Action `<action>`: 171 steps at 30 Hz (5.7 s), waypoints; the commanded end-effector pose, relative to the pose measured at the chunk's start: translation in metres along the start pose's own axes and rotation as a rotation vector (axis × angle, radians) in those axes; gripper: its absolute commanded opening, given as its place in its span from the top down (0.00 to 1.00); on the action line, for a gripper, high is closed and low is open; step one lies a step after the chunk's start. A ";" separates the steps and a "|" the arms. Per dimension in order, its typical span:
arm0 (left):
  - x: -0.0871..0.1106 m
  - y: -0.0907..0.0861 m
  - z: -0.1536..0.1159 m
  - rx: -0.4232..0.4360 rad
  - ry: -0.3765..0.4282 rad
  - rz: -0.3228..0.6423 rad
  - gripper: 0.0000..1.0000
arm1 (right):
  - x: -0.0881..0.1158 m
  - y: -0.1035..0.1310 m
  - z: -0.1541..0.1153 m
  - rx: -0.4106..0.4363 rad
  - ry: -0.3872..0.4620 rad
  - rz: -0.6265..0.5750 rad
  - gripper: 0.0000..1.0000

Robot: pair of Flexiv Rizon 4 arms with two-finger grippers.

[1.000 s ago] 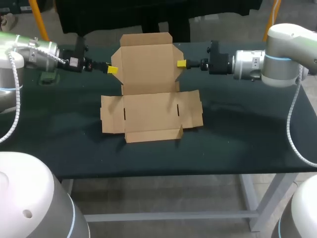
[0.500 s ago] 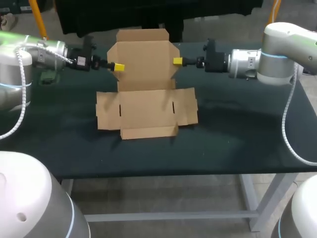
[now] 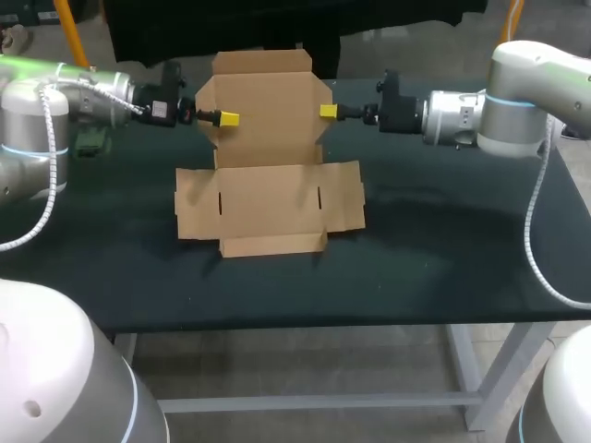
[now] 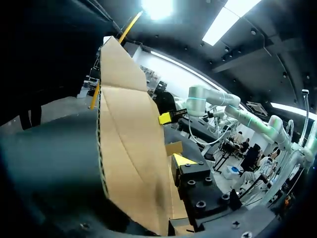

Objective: Assemble the packaging by folding the flat box into shape, placing the metal phone stand inside, and closing the box properly

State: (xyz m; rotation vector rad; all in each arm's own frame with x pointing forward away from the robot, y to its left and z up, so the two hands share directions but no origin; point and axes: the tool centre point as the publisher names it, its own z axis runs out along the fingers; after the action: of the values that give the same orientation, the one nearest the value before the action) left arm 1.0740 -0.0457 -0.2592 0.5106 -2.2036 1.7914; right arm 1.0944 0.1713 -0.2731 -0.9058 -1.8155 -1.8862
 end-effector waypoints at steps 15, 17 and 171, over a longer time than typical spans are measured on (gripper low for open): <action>-0.006 -0.003 0.010 0.019 0.052 0.023 0.82 | 0.001 0.002 -0.001 -0.020 0.018 -0.018 1.00; -0.006 -0.003 0.011 0.021 0.053 0.026 0.83 | 0.001 0.002 -0.001 -0.020 0.019 -0.019 1.00; 0.110 -0.066 0.060 0.053 -0.004 0.192 1.00 | 0.174 -0.133 -0.134 0.145 -0.365 -0.507 1.00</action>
State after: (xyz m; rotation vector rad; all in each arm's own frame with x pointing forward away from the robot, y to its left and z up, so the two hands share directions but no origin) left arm 0.9987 -0.1289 -0.1672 0.3389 -2.2886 1.9535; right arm 0.8531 0.0797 -0.2495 -0.8355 -2.5650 -1.9150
